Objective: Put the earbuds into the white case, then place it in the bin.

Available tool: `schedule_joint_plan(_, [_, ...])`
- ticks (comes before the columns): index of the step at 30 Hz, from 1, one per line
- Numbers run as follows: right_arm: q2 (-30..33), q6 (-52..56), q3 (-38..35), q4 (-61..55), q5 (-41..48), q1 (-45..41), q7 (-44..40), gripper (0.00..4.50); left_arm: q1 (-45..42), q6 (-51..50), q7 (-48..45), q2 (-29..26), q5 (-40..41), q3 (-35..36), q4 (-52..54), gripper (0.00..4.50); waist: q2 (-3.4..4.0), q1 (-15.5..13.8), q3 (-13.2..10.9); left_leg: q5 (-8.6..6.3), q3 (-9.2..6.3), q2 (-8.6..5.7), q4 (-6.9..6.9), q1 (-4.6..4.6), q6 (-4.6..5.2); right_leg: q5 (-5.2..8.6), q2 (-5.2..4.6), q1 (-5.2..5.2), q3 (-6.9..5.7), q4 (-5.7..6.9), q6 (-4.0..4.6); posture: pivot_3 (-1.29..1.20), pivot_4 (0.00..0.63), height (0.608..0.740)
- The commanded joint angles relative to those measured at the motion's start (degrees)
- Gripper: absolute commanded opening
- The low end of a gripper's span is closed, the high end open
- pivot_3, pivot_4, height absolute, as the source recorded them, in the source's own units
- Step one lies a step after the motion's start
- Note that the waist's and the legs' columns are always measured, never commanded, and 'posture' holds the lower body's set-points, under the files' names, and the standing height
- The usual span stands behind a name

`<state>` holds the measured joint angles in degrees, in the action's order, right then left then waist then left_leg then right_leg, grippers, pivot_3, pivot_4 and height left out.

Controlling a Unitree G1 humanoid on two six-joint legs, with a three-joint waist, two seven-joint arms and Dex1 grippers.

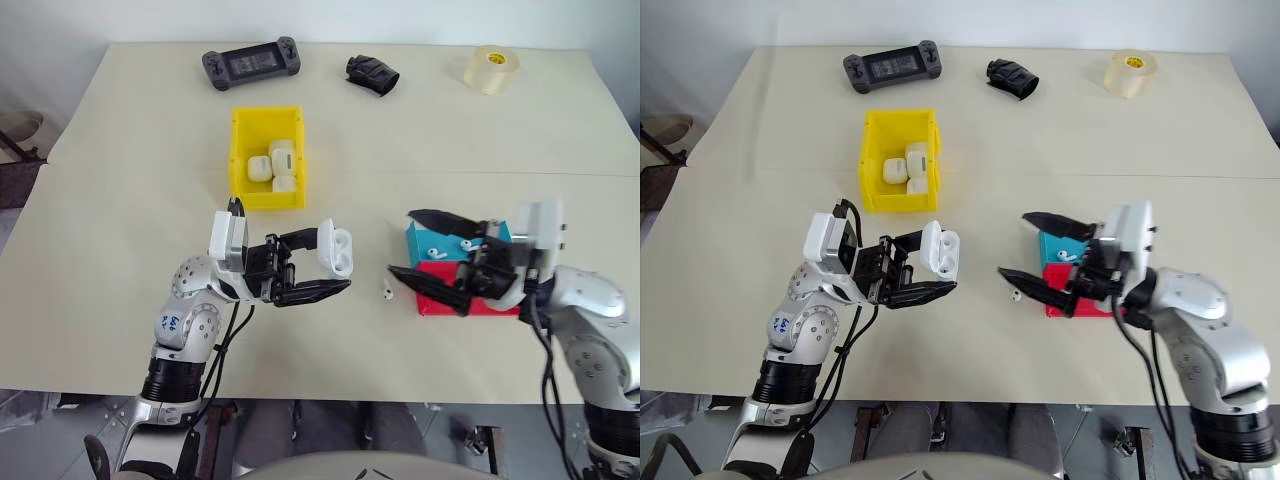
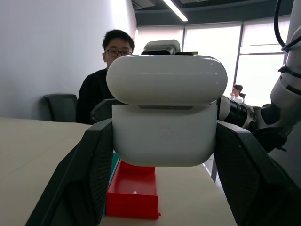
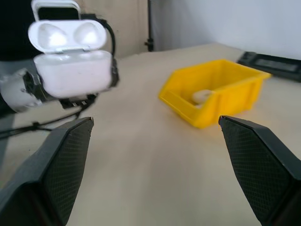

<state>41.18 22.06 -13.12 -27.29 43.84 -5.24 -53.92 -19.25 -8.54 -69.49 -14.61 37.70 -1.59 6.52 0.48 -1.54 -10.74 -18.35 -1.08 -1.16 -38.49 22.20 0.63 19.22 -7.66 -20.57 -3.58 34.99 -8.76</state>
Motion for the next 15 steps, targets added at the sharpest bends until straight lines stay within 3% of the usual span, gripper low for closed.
schedule_joint_plan(1, [3.87, -2.92, -5.24, 0.55, -1.88, 4.37, -5.13, 4.47, 1.48, 1.61, -0.47, 0.72, 1.37, -0.38, 3.58, 2.79, 0.00, 0.05, 0.00, 0.00, 0.01, 0.00, 0.02, 0.00, 0.00, 0.00, -0.01, 0.00, 0.00, -0.02, 0.00, 0.00, 0.150, 0.740])
schedule_joint_plan(8, [12.89, -6.58, -12.57, 7.11, -8.36, 13.92, -14.36, 4.47, 5.86, 2.43, -3.11, 1.78, 2.53, -1.88, 4.18, 2.79, -0.01, 0.03, -0.01, 0.02, 0.10, -0.02, 0.08, -0.06, 0.03, 0.00, 0.01, 0.09, 0.01, -0.13, 0.00, 0.00, 0.150, 0.740])
schedule_joint_plan(15, [17.44, -4.07, -8.86, 6.20, -13.52, 12.12, -13.55, 4.47, 6.63, 4.18, -4.83, 1.04, 0.83, -3.35, 3.59, 2.79, 0.01, 0.16, 0.00, 0.03, 0.10, 0.05, 0.04, -0.12, 0.01, 0.00, 0.02, 0.10, 0.04, -0.26, 0.01, 0.00, 0.150, 0.740])
